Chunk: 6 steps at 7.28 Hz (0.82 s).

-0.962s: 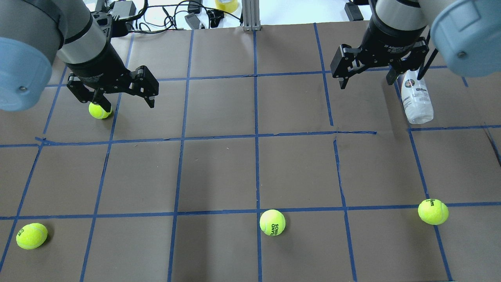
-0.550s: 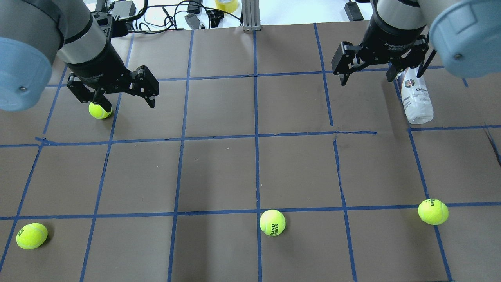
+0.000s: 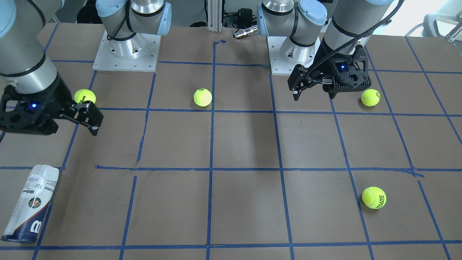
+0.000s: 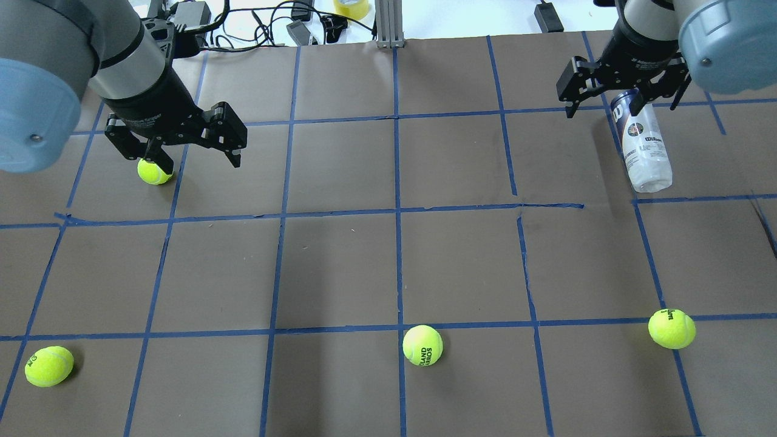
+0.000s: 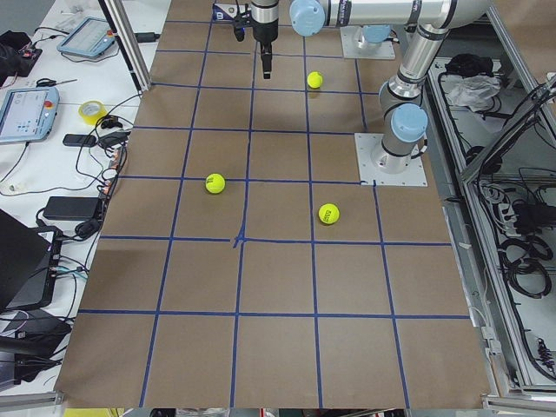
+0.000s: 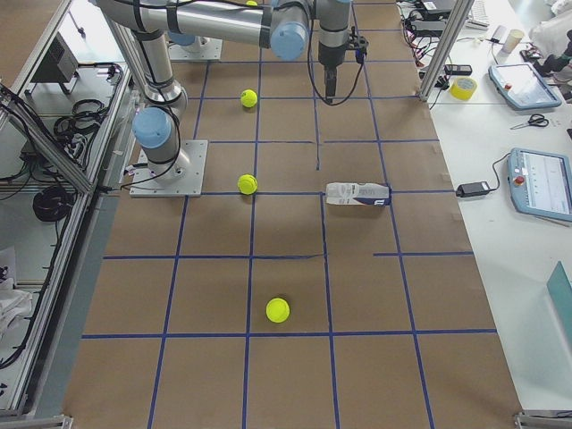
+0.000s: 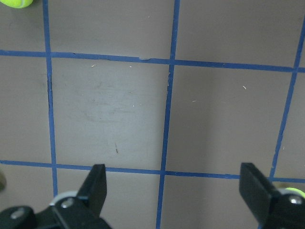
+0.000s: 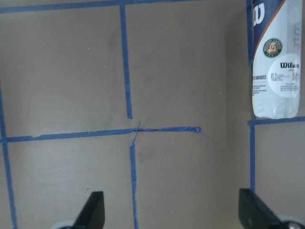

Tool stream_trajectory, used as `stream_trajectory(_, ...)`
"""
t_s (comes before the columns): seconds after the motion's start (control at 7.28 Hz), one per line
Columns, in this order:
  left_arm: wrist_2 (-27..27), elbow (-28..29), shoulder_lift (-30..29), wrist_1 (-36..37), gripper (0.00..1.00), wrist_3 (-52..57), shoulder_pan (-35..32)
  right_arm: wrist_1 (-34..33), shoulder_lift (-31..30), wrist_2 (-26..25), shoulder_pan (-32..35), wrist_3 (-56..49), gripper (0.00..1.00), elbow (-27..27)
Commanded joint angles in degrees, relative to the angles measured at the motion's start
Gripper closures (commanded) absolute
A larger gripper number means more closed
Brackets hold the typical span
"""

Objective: Lift up tennis ball bucket
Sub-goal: 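Lower the right gripper around the upright Wilson can and close it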

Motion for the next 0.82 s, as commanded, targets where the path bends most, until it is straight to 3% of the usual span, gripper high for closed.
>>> stream_trajectory(0.0, 0.2, 0.0, 0.0, 0.0, 0.00, 0.0, 0.0, -8.8, 8.4, -0.1, -7.6, -11.0, 0.00, -0.7)
stream_trajectory(0.41, 0.2, 0.0, 0.0, 0.0, 0.00, 0.1, 0.0, -20.2, 18.4, 0.7, -13.5, -17.0, 0.00, -1.5)
stream_trajectory(0.69, 0.2, 0.0, 0.0, 0.0, 0.00, 0.1, 0.0, -21.3, 22.8, 1.9, -15.2, -18.1, 0.00, -3.1)
